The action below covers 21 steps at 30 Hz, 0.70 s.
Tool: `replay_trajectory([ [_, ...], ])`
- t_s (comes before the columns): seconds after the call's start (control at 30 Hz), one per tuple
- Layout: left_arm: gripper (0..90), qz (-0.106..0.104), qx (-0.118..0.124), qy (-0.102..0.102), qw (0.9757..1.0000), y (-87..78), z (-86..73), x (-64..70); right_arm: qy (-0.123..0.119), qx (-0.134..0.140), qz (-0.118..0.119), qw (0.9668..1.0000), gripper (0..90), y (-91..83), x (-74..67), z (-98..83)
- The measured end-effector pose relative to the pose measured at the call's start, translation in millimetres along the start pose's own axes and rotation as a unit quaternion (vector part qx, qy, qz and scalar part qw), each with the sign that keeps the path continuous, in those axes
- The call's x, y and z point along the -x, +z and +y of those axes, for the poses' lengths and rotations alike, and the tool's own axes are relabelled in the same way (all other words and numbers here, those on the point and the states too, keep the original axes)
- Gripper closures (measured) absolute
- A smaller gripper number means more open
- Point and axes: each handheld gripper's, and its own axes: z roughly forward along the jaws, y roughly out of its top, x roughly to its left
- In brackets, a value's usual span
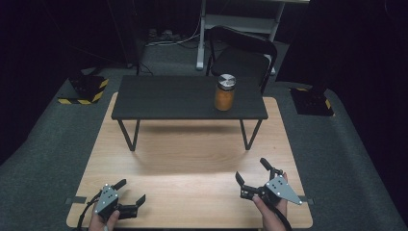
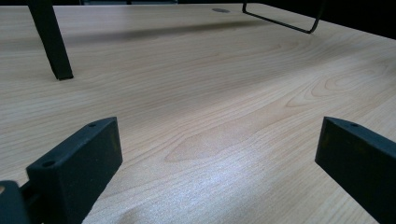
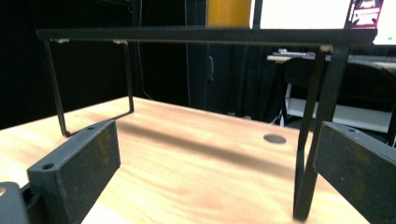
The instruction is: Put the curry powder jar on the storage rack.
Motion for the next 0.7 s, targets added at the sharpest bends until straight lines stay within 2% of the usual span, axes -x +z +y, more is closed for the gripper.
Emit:
replay_trajectory([
  [0.1,0.7,0.000,0.000,0.001,1.0000,0.0,0.0,0.1,0.003,-0.009,-0.003,0.9999,0.2,-5.9,0.2,-12.3],
  [0.47,0.7,0.000,0.000,0.001,1.0000,0.0,0.0,0.0,0.001,-0.028,-0.016,0.9995,0.2,-18.8,2.6,-33.8],
  [0.7,0.7,-0.001,0.000,0.000,1.0000,0.1,0.1,-0.4,0.003,-0.061,-0.032,0.9976,0.2,-28.0,4.8,-43.5],
])
